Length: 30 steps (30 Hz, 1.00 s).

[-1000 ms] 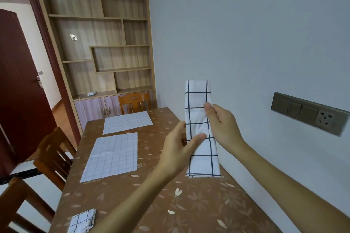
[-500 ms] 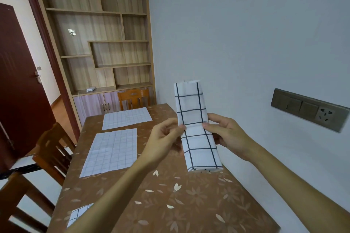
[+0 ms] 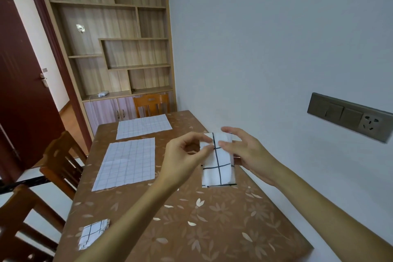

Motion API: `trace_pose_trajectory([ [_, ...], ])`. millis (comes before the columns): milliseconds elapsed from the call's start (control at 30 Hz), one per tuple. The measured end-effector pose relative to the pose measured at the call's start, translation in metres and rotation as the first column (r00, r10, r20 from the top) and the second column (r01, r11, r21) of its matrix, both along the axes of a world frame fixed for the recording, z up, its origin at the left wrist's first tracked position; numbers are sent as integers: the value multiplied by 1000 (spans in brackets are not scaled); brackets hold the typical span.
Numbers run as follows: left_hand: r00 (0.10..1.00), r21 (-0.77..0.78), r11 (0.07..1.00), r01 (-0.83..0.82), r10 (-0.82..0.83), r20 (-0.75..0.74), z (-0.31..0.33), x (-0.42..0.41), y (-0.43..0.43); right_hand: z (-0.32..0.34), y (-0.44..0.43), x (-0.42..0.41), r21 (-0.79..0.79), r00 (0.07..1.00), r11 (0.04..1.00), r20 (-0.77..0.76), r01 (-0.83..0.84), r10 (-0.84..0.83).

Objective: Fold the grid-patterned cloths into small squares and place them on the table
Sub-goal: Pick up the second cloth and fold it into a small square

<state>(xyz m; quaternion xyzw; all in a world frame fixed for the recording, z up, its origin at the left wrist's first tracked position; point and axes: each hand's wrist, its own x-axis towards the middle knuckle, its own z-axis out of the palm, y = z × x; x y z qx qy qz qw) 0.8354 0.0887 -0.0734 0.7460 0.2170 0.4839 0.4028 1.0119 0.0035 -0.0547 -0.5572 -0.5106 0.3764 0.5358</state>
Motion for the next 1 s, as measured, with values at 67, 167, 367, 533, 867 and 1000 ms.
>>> trace_pose_trajectory([
  [67, 999, 13, 999, -43, 43, 21, -8, 3, -3, -8, 0, -5, -53, 999, 999, 54, 6, -3],
  [167, 998, -29, 998, -54, 55, 18, -21, 4, -5, -25, 2, -11, -78, 996, 996, 87, 30, -23],
  [367, 989, -432, 902, 23, -84, -122, -46, -3, -4, -66, 13, -11, -67, 872, 986, 478, 153, -103],
  [533, 968, -514, 857, -26, -108, -228, -82, -10, 1, -98, 19, -15, -189, 775, 982, 624, 23, 102],
  [867, 957, -600, 752, -272, 146, -251, -186, -16, 15, -186, 37, 10, -365, 973, 930, 228, 42, 45],
  [1000, 941, -710, 630, -316, 109, -321, -239, -5, 9, -238, 40, 24, -454, 990, 881, 99, 136, -102],
])
